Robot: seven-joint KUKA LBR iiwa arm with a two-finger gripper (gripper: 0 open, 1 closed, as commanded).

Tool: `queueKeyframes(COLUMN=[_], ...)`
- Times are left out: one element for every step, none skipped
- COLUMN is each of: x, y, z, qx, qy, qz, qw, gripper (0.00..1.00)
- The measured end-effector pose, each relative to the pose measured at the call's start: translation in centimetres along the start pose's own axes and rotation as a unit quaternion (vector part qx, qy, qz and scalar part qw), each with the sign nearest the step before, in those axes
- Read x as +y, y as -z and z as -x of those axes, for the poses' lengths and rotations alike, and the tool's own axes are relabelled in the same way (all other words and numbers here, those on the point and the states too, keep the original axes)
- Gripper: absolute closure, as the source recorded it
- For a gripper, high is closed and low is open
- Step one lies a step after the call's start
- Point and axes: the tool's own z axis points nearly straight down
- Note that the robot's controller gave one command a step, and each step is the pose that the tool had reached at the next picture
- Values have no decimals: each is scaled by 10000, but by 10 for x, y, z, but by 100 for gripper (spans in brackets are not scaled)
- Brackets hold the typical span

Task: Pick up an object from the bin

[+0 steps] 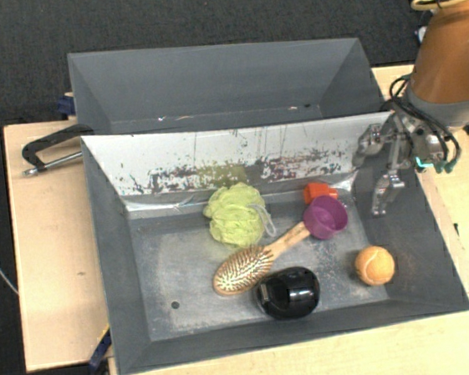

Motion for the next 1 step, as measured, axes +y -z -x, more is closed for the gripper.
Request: queueKeyframes(x=[1], y=[5], z=[2], qx=[-41], qy=[9], qz=[-8], qw=[10000], gripper=[0])
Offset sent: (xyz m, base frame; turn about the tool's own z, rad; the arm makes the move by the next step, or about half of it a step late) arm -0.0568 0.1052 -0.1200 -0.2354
